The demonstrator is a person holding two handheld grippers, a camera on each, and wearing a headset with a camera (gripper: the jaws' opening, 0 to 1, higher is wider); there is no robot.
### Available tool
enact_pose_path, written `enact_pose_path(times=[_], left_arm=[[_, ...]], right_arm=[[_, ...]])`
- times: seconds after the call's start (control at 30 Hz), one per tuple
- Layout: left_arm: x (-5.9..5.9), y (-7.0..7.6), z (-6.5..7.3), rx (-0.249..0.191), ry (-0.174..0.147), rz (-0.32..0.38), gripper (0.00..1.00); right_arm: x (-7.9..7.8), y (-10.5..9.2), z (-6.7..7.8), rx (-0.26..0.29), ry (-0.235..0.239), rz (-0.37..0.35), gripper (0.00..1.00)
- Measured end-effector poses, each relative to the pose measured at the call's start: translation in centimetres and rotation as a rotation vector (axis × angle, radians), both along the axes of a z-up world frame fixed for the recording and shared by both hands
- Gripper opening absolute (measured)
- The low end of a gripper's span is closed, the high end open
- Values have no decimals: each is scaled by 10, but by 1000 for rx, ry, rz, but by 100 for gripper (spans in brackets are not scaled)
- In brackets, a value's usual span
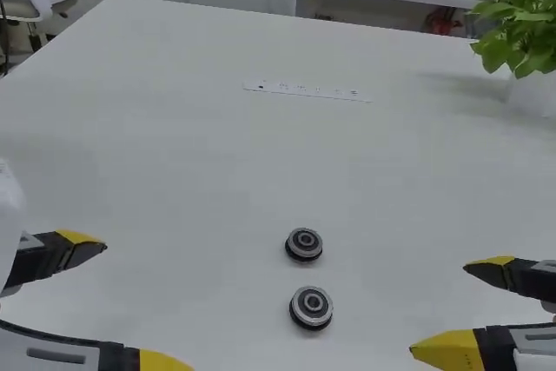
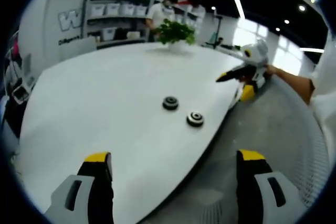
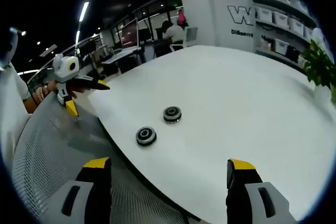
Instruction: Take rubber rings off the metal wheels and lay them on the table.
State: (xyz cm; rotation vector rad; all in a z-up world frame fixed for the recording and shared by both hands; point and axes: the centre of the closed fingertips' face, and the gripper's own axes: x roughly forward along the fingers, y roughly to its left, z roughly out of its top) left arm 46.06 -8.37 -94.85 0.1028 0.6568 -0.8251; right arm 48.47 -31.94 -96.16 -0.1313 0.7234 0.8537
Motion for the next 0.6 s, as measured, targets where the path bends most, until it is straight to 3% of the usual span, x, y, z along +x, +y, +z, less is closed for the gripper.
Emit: enact_pose_path(times=[0.23, 0.4, 0.5, 0.6], left_arm=[[-2, -2, 0, -11, 9, -21, 100], [-3, -3, 0, -22, 9, -31, 100], [-2, -1, 2, -24, -3, -21, 100], [1, -2, 7, -64, -6, -4, 100]], right_arm=[[-2, 2, -2, -23, 7, 10, 90], [-2, 3, -1, 2, 15, -3, 89], [-4, 5, -5, -27, 26, 23, 90], [-8, 6, -8, -55, 32, 50, 90]])
